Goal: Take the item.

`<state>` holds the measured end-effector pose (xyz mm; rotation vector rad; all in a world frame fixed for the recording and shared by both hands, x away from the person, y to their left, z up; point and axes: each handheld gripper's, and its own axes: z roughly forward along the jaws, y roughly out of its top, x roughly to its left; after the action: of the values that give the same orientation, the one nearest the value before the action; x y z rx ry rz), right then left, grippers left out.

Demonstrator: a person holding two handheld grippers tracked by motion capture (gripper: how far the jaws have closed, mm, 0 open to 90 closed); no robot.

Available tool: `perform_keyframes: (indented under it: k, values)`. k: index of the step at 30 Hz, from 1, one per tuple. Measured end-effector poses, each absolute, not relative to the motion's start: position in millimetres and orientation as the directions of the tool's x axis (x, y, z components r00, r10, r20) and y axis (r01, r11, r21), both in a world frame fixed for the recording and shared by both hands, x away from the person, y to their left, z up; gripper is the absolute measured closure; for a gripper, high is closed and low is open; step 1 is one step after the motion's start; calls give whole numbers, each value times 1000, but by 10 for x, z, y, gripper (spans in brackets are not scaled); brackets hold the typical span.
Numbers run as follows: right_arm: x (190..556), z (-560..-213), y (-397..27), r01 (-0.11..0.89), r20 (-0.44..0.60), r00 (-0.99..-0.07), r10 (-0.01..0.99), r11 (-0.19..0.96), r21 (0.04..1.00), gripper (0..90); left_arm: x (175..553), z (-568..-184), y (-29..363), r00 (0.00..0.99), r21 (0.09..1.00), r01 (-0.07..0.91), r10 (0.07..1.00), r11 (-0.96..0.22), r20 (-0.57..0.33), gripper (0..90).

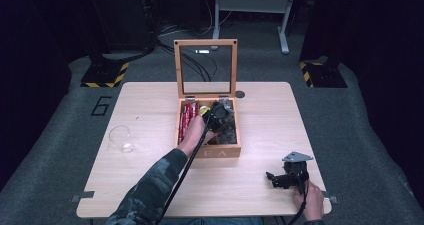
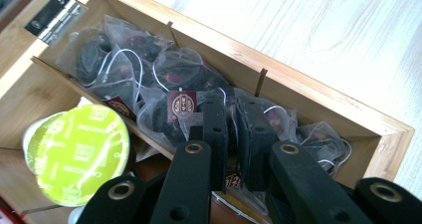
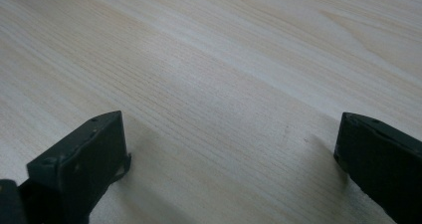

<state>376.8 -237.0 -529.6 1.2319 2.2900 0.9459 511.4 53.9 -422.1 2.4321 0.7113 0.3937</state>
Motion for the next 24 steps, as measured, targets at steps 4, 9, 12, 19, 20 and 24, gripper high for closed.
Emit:
perform_keyframes:
  k: [4, 9, 12, 19, 20, 24]
  values:
    - [3769, -5296, -2370, 586, -9, -548, 836, 392, 709, 0, 5110, -4185, 555, 816, 603, 397, 567, -692, 113, 837]
    - [3769, -5296, -2371, 585, -10, -549, 836, 393, 709, 0, 5079, -4118, 593, 810, 624, 391, 575, -677, 115, 839]
    - [3769, -5296, -2371, 585, -10, -549, 836, 393, 709, 0, 5061, -4052, 644, 805, 645, 384, 581, -661, 117, 839]
    - [3769, -5296, -2370, 586, -9, -548, 836, 392, 709, 0, 5041, -3917, 764, 799, 669, 377, 590, -640, 114, 839]
    - [3769, -5296, -2370, 586, -9, -549, 836, 392, 709, 0, 5041, -3917, 764, 799, 669, 377, 590, -640, 114, 840]
    - [3769, -5296, -2371, 586, -9, -549, 836, 392, 709, 0, 5028, -3827, 884, 784, 694, 376, 610, -614, 115, 840]
